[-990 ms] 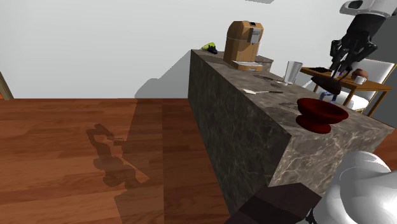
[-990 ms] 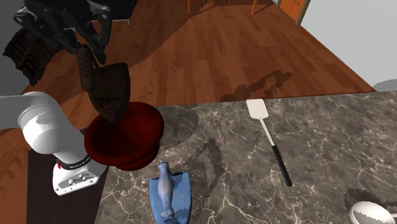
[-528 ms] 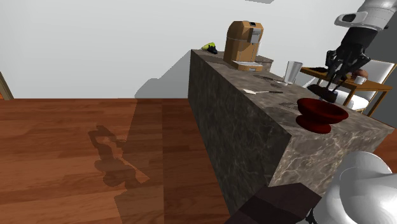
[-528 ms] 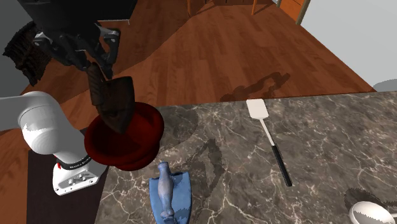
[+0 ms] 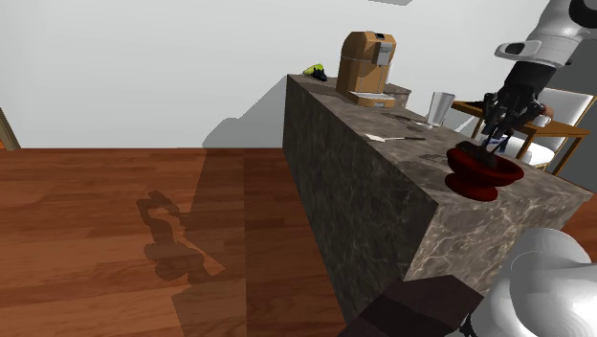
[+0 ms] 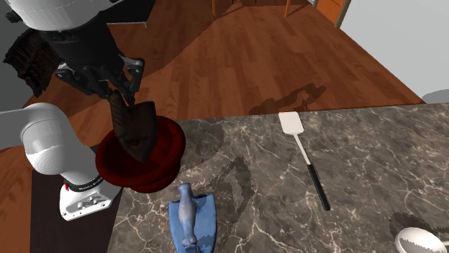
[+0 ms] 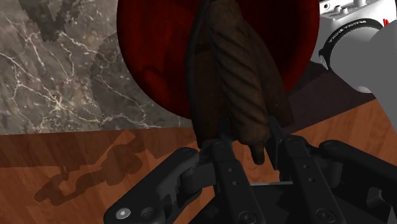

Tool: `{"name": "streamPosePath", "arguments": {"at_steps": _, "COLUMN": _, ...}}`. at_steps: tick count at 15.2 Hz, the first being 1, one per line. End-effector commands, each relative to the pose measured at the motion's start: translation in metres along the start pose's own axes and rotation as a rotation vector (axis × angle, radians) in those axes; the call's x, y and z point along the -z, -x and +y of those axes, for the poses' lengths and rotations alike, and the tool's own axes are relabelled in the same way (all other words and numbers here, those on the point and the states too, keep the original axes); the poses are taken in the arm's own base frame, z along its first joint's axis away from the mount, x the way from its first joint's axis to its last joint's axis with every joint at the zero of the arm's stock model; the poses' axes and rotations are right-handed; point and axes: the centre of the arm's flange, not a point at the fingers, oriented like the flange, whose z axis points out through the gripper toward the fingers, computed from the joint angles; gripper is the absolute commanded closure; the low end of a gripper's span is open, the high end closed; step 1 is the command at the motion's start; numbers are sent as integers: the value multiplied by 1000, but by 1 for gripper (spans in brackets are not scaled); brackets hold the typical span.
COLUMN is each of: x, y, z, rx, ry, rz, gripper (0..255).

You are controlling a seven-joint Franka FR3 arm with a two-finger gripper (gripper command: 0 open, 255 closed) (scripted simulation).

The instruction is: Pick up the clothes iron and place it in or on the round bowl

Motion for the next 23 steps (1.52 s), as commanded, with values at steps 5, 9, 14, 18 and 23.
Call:
{"name": "streamPosePath", "arguments": {"at_steps": 5, "x": -6, "y": 0, "z": 0, "rx": 0, "ry": 1, "rz": 0, "gripper": 255}}
{"name": "streamPosePath", "arguments": {"at_steps": 9, "x": -6, "y": 0, "z": 0, "rx": 0, "ry": 1, "rz": 0, "gripper": 0}}
{"name": "streamPosePath", "arguments": {"at_steps": 14, "x": -6, "y": 0, "z": 0, "rx": 0, "ry": 1, "rz": 0, "gripper": 0}}
{"name": "streamPosePath", "arguments": {"at_steps": 18, "x": 44, "y": 0, "z": 0, "rx": 0, "ry": 1, "rz": 0, "gripper": 0}}
{"name": "streamPosePath", "arguments": {"at_steps": 23, "x": 44, "y": 0, "z": 0, "rx": 0, "ry": 1, "rz": 0, "gripper": 0}}
